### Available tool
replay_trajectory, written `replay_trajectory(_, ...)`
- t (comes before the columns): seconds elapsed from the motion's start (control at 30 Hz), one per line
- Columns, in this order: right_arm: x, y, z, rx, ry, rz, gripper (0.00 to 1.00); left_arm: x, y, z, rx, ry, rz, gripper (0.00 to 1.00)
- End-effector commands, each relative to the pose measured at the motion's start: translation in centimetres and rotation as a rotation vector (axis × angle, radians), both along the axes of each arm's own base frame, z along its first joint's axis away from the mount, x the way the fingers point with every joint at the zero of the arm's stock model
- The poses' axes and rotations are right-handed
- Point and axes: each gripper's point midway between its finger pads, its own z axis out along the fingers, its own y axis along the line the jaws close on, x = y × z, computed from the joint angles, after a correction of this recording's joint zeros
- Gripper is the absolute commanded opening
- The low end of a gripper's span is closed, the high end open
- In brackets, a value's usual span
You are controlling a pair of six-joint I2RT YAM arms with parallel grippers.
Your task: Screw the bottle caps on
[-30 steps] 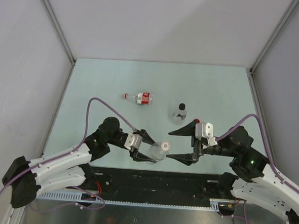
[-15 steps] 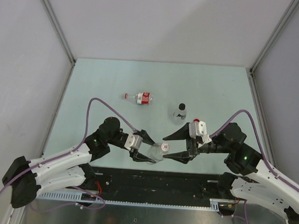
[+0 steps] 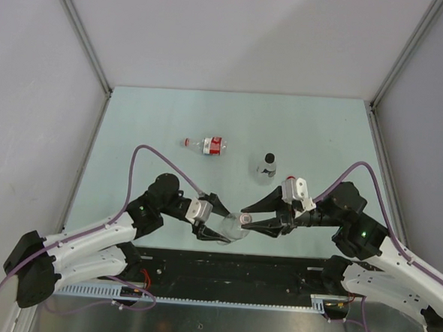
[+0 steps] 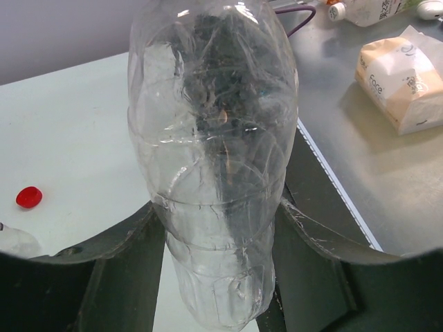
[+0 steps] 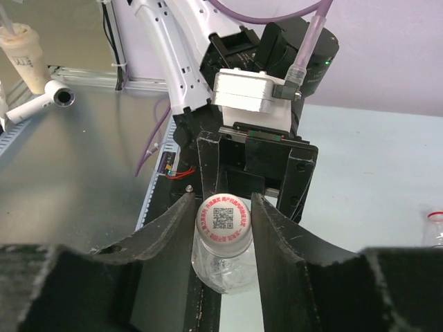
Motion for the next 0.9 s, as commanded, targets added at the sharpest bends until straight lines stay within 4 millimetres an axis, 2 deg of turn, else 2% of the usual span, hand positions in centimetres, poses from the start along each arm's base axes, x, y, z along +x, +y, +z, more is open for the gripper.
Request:
replay_trajectory(0.0, 0.1, -0.1, 0.7, 0.01, -0.004, -0.011, 0.41, 0.4, -0.4, 2.4, -0.057, -0.068, -0.003, 0.0)
replay_trajectory(0.17, 0.6, -0.3, -0.2, -0.023, 0.018, -0.042, 0.36, 0.9, -0.4, 3.0, -0.069, -0.083, 0.028, 0.0)
replay_trajectory(0.37, 1.3, -0.1, -0.9, -0.049, 0.063, -0.088, 0.27, 2.7, -0.4, 4.4, -0.088, -0.095, 0.148, 0.0)
replay_trajectory(0.47, 3.0, 0.2, -1.4, -0.059, 0.144, -0.199, 0.23, 4.9, -0.3, 5.4, -0.103, -0.086, 0.289, 0.0)
replay_trajectory(0.57, 5.5, 0.4, -1.8, -0.045, 0.297, -0.362, 0.19, 6.7, 0.2, 6.2, -0.122, -0.094, 0.409, 0.0)
replay_trajectory(0.73, 10.6, 0.3, -4.6, 0.05, 0.611, -0.74, 0.14, 9.6, 1.3, 7.7, -0.175, -0.11, 0.595, 0.0)
replay_trajectory(0.87, 12.8, 0.0, -6.3, 0.125, 0.69, -0.987, 0.13, 12.9, 2.2, 8.2, -0.185, -0.094, 0.788, 0.0)
